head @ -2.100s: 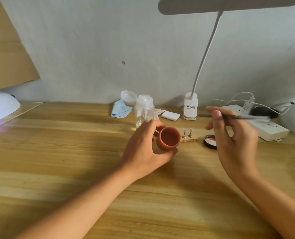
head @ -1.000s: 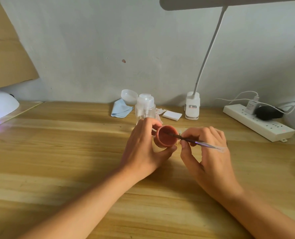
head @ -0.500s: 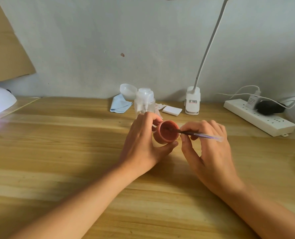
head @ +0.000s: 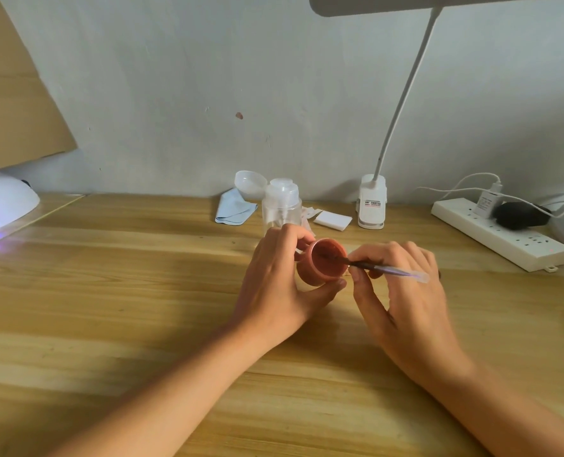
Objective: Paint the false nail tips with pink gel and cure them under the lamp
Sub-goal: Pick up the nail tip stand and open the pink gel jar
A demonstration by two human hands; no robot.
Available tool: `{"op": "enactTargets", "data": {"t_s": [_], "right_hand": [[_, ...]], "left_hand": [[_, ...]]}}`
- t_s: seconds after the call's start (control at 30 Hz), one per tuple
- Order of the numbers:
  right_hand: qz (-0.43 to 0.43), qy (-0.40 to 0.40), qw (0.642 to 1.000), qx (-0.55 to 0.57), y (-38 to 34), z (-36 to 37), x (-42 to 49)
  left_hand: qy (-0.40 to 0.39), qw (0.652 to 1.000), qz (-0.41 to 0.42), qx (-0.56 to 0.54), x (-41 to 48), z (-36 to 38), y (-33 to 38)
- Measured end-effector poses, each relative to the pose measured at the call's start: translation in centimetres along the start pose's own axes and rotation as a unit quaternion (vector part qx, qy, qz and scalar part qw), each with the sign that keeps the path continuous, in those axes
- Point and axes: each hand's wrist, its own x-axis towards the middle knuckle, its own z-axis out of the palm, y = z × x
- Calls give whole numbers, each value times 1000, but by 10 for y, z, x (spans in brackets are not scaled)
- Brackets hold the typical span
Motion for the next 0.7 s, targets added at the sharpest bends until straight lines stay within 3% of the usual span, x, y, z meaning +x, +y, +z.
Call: {"op": "enactTargets", "data": {"t_s": [0.7], "right_hand": [[-5, 5, 1000, 11, -1, 0, 0]], "left_hand": [[-4, 1000, 6, -1, -1, 0, 1]]}}
